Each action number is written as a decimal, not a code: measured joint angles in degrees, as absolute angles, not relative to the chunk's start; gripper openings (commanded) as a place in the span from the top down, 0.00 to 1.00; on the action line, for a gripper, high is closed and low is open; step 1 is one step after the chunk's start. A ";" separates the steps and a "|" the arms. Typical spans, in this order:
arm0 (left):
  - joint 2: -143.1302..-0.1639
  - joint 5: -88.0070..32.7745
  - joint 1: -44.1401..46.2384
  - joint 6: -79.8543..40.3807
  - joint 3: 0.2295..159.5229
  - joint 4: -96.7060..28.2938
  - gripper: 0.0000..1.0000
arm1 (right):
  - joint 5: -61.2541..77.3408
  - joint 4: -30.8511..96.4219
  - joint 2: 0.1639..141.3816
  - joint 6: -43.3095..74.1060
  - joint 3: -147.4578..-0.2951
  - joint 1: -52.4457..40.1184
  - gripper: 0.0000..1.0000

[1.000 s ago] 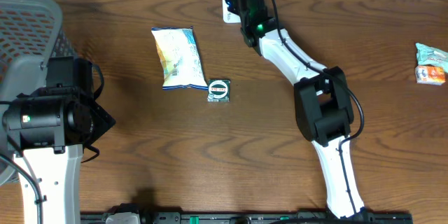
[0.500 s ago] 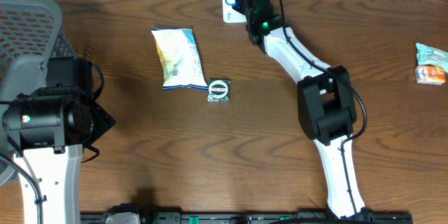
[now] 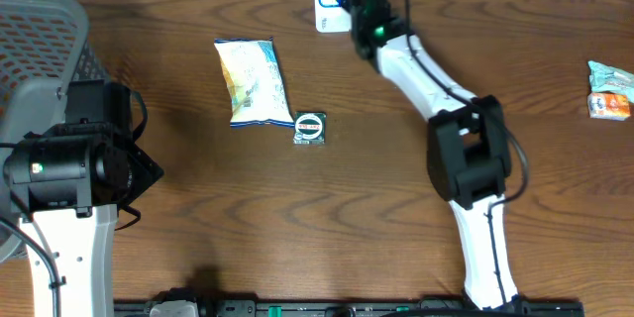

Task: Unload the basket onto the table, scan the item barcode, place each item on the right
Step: 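Carry the teal pack to the far right and release it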

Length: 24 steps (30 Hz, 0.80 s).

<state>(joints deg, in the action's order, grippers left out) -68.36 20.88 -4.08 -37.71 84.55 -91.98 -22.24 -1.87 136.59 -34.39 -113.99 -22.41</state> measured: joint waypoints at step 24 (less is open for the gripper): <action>-68.36 20.88 -4.08 -37.71 84.55 -92.01 0.02 | -20.69 54.98 118.89 4.47 -114.52 21.80 0.98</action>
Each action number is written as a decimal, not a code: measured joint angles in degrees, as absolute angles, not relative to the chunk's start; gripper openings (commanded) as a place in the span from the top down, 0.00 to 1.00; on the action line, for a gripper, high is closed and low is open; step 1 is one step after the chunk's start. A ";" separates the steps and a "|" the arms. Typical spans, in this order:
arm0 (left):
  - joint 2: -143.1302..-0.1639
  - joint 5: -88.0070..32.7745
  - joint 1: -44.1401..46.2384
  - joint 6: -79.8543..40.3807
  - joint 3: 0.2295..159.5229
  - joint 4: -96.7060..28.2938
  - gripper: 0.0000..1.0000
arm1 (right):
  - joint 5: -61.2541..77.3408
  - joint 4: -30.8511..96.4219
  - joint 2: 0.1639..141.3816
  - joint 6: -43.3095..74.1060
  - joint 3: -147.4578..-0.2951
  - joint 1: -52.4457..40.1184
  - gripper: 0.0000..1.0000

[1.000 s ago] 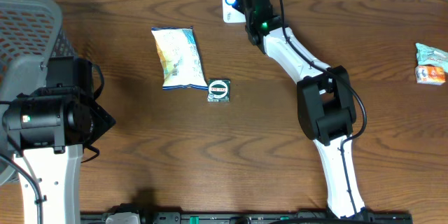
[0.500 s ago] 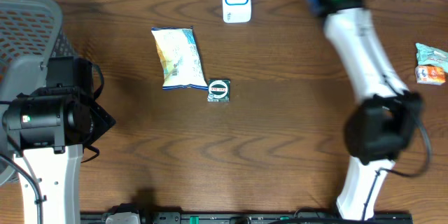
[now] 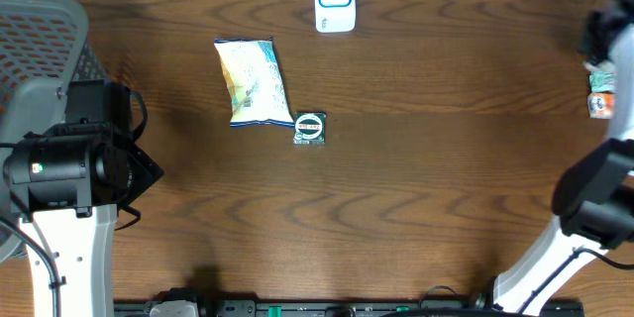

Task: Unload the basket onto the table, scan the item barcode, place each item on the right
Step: 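Carry the teal pack to the far right and release it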

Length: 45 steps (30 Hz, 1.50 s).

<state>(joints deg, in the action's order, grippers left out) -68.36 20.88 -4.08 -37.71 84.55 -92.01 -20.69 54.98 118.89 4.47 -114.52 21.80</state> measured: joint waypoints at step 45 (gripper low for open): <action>-68.36 20.88 -4.08 -37.71 84.55 -92.01 0.02 | -6.00 58.00 128.99 15.84 -114.37 39.97 0.13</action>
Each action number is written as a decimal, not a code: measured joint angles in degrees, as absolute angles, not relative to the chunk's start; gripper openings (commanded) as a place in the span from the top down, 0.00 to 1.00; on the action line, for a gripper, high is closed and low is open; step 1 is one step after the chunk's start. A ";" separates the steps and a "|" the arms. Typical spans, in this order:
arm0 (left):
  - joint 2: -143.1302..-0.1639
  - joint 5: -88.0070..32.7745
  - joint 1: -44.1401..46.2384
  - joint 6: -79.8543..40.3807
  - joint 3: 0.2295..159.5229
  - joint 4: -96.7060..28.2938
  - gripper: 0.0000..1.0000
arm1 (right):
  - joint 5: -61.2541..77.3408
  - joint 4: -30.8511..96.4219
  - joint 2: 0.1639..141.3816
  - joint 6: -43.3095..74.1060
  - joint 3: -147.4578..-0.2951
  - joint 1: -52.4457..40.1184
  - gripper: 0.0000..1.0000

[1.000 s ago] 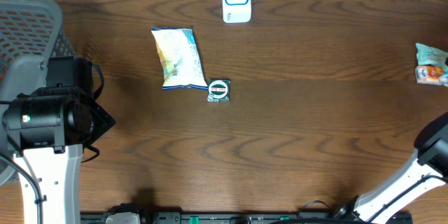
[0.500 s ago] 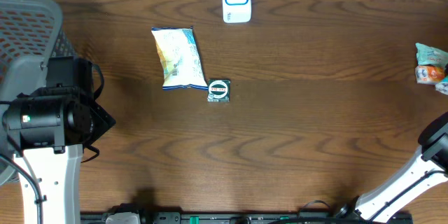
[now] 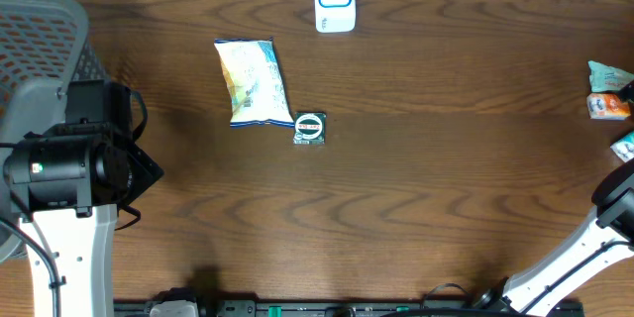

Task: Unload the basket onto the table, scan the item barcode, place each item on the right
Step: 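Carry the teal pack to the far right and release it, then move the right gripper over to the green tin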

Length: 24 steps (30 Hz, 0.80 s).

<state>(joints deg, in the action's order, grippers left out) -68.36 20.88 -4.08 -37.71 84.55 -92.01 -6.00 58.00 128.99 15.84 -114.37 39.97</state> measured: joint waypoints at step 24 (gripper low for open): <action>-68.36 20.88 -4.08 -37.71 84.55 -91.98 0.02 | 40.95 59.27 128.99 9.32 -114.37 14.57 0.21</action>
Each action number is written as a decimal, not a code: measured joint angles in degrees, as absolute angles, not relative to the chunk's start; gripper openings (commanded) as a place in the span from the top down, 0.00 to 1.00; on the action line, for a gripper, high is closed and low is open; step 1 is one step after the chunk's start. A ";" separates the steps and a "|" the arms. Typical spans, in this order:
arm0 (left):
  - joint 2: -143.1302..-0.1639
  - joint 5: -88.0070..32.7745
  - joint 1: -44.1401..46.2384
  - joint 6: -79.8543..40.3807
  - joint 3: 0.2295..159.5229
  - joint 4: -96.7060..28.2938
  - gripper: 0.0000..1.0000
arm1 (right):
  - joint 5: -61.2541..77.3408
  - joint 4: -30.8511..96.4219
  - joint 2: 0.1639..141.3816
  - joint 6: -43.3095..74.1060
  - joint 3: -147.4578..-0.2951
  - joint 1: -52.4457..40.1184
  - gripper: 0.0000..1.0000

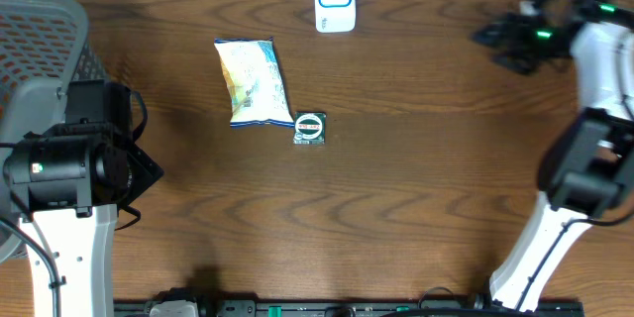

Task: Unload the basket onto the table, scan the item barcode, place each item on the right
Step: 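Move the right gripper over to the green tin, then grasp the green Zam-Buk tin with the right gripper and lift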

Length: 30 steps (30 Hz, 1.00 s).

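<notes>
The white scanner (335, 0) with a blue face stands at the table's far edge, in the middle. A pale snack bag (253, 81) lies left of centre, with a small round-labelled packet (310, 128) at its lower right corner. My right arm reaches up the right side, and its gripper (498, 37) points left near the far edge, well right of the scanner. It is dark and blurred, so neither its state nor any load can be made out. My left arm (69, 168) rests at the left, its fingers hidden under the wrist.
A grey mesh basket (40, 30) fills the far left corner. The right arm's upper link (604, 54) covers the right edge of the table. A dark rail (327, 308) runs along the near edge.
My right arm was almost out of view at the lower right edge. It now stands up the right side with its gripper near the far edge, covering the small packets seen at the right edge.
First my right gripper was over the scanner at the far edge. Then the arm was at the far right over the small packets. Later it was nearly out of view, with three packets showing there. Now its gripper points left toward the scanner. The left arm, bag and round packet stayed put.
</notes>
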<state>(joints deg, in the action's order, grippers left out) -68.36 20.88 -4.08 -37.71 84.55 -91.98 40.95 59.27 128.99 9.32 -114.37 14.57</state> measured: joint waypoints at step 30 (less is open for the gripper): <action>-68.36 20.88 -4.08 -37.71 84.55 -91.98 0.02 | -8.56 57.84 130.91 33.26 -114.37 -41.19 0.01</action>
<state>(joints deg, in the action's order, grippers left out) -68.36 20.88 -4.08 -37.71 84.55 -91.98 -8.56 57.84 130.91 33.26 -114.37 -41.19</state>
